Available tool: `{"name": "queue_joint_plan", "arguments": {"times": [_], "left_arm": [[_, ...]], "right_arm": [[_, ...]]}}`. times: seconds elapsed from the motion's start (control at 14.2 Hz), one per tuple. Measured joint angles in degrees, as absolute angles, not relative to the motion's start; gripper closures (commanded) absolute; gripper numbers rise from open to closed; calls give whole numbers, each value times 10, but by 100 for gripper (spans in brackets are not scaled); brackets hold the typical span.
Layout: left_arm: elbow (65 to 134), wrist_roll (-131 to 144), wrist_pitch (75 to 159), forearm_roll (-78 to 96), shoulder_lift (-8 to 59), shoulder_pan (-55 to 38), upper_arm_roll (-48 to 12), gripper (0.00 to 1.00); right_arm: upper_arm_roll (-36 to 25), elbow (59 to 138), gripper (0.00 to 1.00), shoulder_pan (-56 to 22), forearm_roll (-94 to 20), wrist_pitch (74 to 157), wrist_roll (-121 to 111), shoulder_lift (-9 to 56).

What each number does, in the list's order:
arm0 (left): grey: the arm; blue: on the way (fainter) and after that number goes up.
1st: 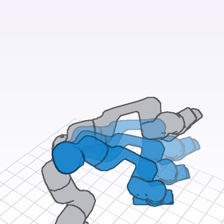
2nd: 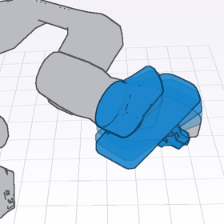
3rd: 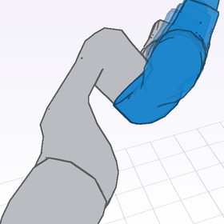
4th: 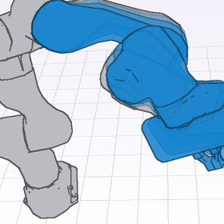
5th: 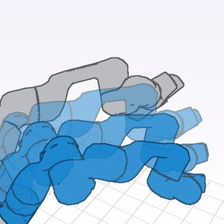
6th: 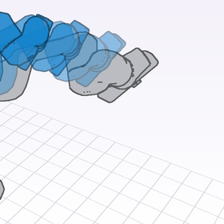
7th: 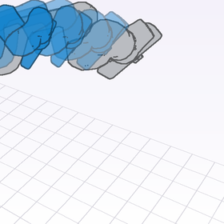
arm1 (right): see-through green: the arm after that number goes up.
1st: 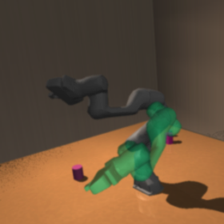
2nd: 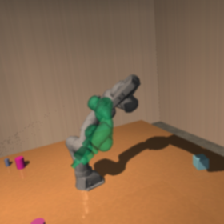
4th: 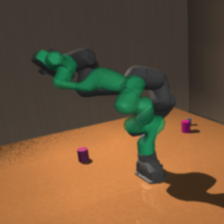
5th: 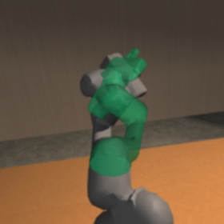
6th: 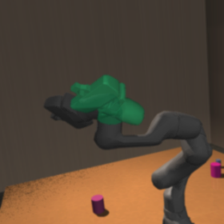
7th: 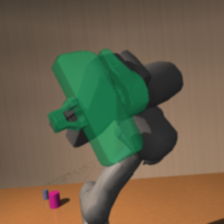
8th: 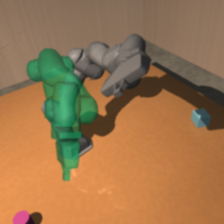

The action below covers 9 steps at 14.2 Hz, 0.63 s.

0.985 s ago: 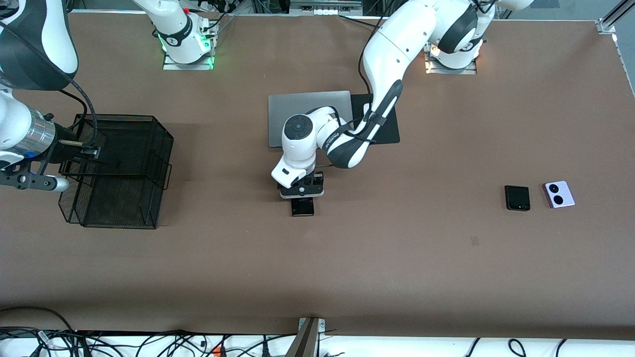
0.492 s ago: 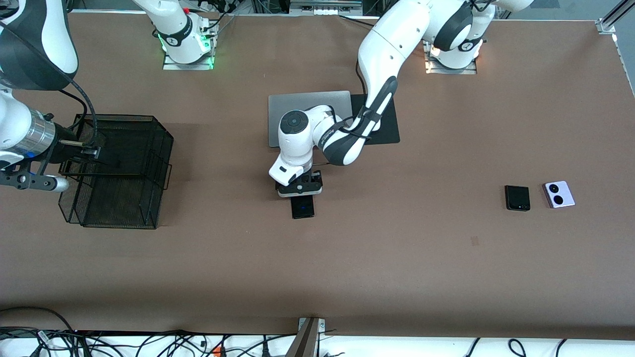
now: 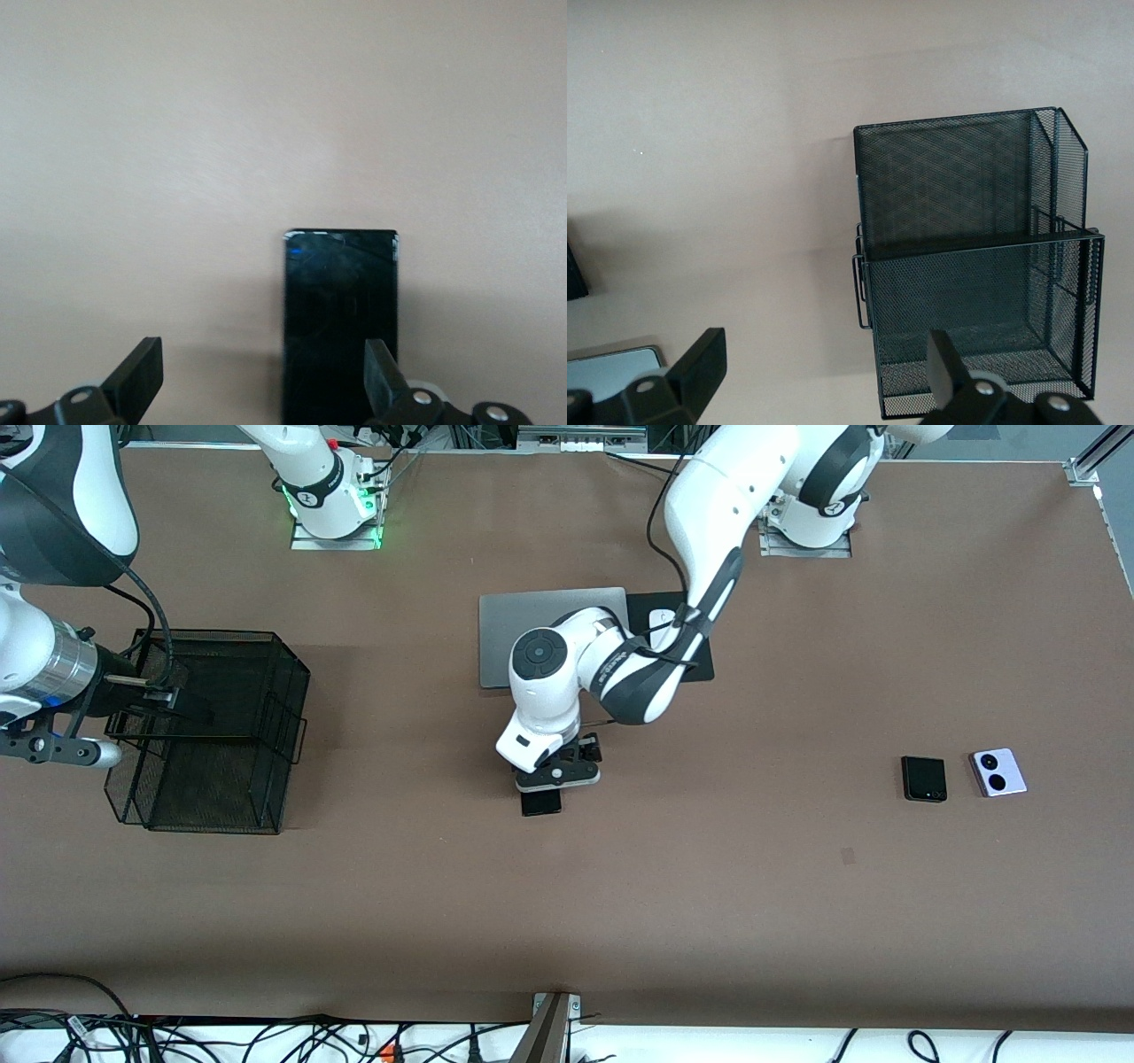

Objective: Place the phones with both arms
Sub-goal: 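Lower the black phone onto the table and open the left gripper, then grasp the black phone with the right gripper while the left gripper withdraws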

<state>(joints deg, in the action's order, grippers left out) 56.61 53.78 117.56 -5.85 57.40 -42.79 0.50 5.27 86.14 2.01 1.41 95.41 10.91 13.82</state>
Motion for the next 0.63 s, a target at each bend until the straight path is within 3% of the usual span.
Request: {"name": "queue_joint_plan", "arguments": {"times": [0.42,0.63], "left_arm": [[566,394,1041,-37,503,-360,5,0],[567,310,970,-37,488,-315,7,0]], "right_arm": [[55,861,0,15,14,954,109,138],[61,859,0,-26,14,957,111,138]]}}
